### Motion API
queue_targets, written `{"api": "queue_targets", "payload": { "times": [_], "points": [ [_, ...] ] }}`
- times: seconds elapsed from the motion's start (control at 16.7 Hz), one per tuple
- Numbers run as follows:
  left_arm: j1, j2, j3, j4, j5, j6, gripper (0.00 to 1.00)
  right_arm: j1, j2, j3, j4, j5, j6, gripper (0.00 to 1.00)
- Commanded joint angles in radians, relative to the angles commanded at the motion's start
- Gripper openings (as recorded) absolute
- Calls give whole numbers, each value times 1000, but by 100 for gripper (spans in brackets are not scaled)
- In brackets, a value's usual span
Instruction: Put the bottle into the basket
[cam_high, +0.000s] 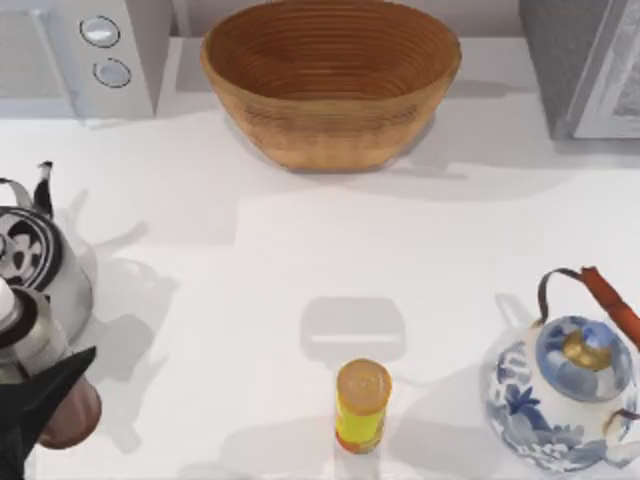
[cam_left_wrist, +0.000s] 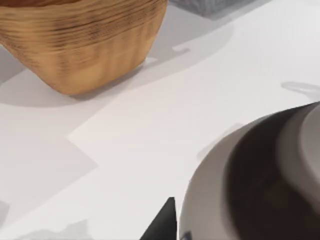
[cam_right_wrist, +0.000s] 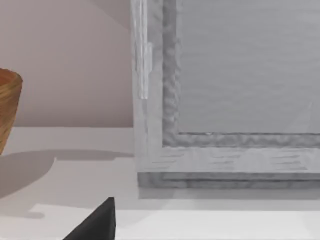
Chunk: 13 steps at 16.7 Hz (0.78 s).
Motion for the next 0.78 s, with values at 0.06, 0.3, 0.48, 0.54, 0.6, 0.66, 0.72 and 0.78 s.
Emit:
{"api": "queue_targets", "payload": {
  "times": [0.06,0.3,0.48,0.54,0.6,0.66,0.72,0.78],
  "points": [
    [-4,10,10,1,-10,-4,0,0,0,0,0,0,0,100],
    [-62,156,151,14,-150,-57,0,0,0,0,0,0,0,100],
    [-145,364,352,32,-344,-126,0,0,0,0,0,0,0,100],
    [-178,445,430,38,-418,-152,0,0,0,0,0,0,0,100],
    [-213,529,512,45,-496,-179,0,0,0,0,0,0,0,100],
    [-251,617,596,52,-575,-208,0,0,0,0,0,0,0,100],
    [-291,706,683,60,-656,-239,0,0,0,0,0,0,0,100],
    [-333,797,772,69,-738,-271,0,0,0,0,0,0,0,100]
  ]
}}
